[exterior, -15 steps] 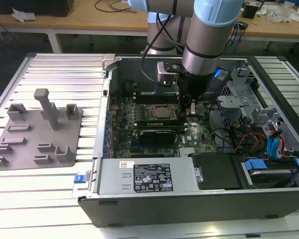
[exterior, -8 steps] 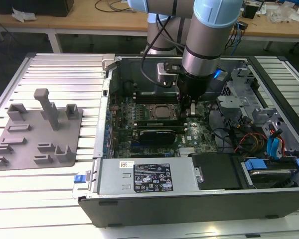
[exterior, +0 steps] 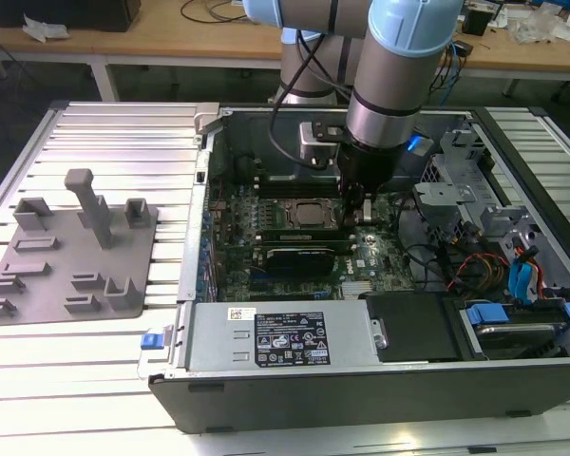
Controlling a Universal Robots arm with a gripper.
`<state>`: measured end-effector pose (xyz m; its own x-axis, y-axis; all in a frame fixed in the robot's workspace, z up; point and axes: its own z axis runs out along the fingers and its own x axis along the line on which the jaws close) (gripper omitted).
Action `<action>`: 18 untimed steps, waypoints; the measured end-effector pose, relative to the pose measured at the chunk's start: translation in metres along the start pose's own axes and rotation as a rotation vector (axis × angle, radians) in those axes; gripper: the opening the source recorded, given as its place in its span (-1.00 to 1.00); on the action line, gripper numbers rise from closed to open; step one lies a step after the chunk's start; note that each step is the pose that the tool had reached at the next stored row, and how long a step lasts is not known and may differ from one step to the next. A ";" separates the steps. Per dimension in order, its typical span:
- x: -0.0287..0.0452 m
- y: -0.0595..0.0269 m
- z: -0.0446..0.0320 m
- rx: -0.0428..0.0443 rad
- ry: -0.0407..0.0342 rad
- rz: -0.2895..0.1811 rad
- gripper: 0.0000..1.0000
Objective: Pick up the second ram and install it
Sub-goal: 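Press down the second ram until it locks into place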
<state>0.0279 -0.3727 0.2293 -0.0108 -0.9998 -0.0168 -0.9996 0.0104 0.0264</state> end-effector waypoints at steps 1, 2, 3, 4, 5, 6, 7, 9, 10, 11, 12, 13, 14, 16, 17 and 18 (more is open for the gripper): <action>0.0000 0.0000 0.0003 0.0000 0.0000 0.000 -0.84; 0.0000 0.0000 0.0003 -0.0001 0.0002 0.000 -0.84; 0.0000 0.0000 0.0004 0.0000 0.0002 0.000 -0.84; -0.0001 0.0000 -0.0003 0.0002 -0.0008 0.000 -0.84; -0.0002 0.0001 -0.0041 0.0002 -0.0007 0.000 -0.84; -0.0002 0.0002 -0.0081 0.0000 -0.0002 0.000 -0.84; -0.0003 0.0004 -0.0151 0.0000 0.0001 0.000 -0.84; -0.0003 0.0005 -0.0189 0.0001 0.0000 0.000 -0.84; -0.0004 0.0005 -0.0191 0.0000 0.0000 0.000 -0.84; -0.0003 0.0011 -0.0191 0.0002 0.0001 0.000 -0.84; -0.0002 0.0046 -0.0190 0.0000 0.0003 0.000 -0.84; -0.0002 0.0073 -0.0189 0.0000 0.0003 0.000 -0.84; -0.0002 0.0100 -0.0187 0.0001 0.0001 0.000 -0.84; -0.0002 0.0261 -0.0182 0.0006 0.0001 0.000 -0.84; -0.0003 0.0314 -0.0180 0.0009 0.0000 0.000 -0.84; -0.0003 0.0351 -0.0179 0.0010 0.0001 0.000 -0.84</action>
<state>-0.0067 -0.3723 0.2481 -0.0106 -0.9998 -0.0166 -0.9996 0.0102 0.0254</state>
